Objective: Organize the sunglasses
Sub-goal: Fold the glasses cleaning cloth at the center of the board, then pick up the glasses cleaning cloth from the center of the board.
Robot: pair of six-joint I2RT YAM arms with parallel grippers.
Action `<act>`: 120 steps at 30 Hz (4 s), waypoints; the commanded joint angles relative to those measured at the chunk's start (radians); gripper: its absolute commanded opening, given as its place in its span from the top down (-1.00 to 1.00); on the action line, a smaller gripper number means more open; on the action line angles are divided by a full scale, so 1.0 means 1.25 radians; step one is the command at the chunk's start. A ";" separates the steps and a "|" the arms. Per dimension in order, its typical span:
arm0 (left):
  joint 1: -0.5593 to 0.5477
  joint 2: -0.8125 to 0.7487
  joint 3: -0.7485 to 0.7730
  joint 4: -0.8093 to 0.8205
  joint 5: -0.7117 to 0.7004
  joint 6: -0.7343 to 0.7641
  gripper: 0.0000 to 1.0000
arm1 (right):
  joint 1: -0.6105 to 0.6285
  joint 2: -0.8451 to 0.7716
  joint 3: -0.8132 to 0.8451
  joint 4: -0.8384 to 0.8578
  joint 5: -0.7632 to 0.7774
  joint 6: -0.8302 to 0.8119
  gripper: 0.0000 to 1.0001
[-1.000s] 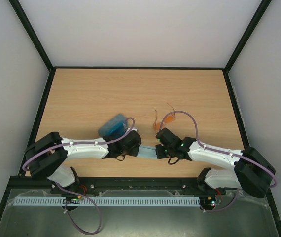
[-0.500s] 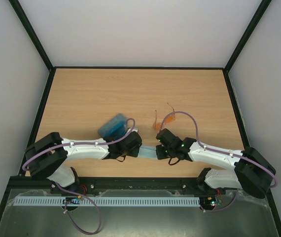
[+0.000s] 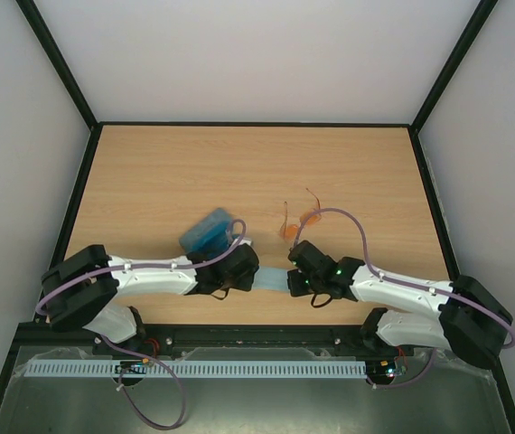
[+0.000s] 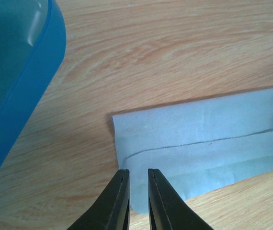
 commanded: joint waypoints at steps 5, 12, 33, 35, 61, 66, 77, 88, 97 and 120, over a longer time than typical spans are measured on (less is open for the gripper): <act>-0.051 -0.041 -0.061 -0.021 0.020 -0.061 0.72 | 0.064 -0.046 -0.028 -0.062 -0.009 0.075 0.82; 0.004 -0.049 0.050 -0.102 -0.023 0.022 0.35 | 0.056 0.003 0.090 -0.131 0.091 0.080 0.45; 0.071 0.035 0.056 -0.060 0.100 0.094 0.52 | -0.051 0.133 0.115 -0.106 0.029 0.013 0.50; 0.070 0.044 0.056 -0.055 0.102 0.093 0.51 | -0.051 0.138 0.115 -0.102 0.034 0.013 0.50; 0.072 0.102 0.093 -0.046 0.083 0.111 0.52 | -0.052 0.202 0.147 -0.098 0.083 -0.003 0.49; 0.077 0.100 0.097 -0.043 0.080 0.114 0.52 | -0.052 0.209 0.157 -0.095 0.088 -0.005 0.49; 0.088 0.121 0.093 -0.026 0.089 0.118 0.53 | -0.062 0.252 0.154 -0.076 0.080 -0.008 0.60; 0.088 0.137 0.083 -0.001 0.096 0.113 0.95 | -0.062 0.264 0.138 -0.067 0.075 -0.010 0.97; 0.088 0.048 0.067 0.007 0.049 0.108 0.95 | -0.063 0.194 0.165 -0.078 0.091 -0.041 0.97; 0.078 -0.078 0.022 -0.014 0.017 0.056 0.95 | -0.057 0.065 0.173 -0.107 0.071 -0.079 0.97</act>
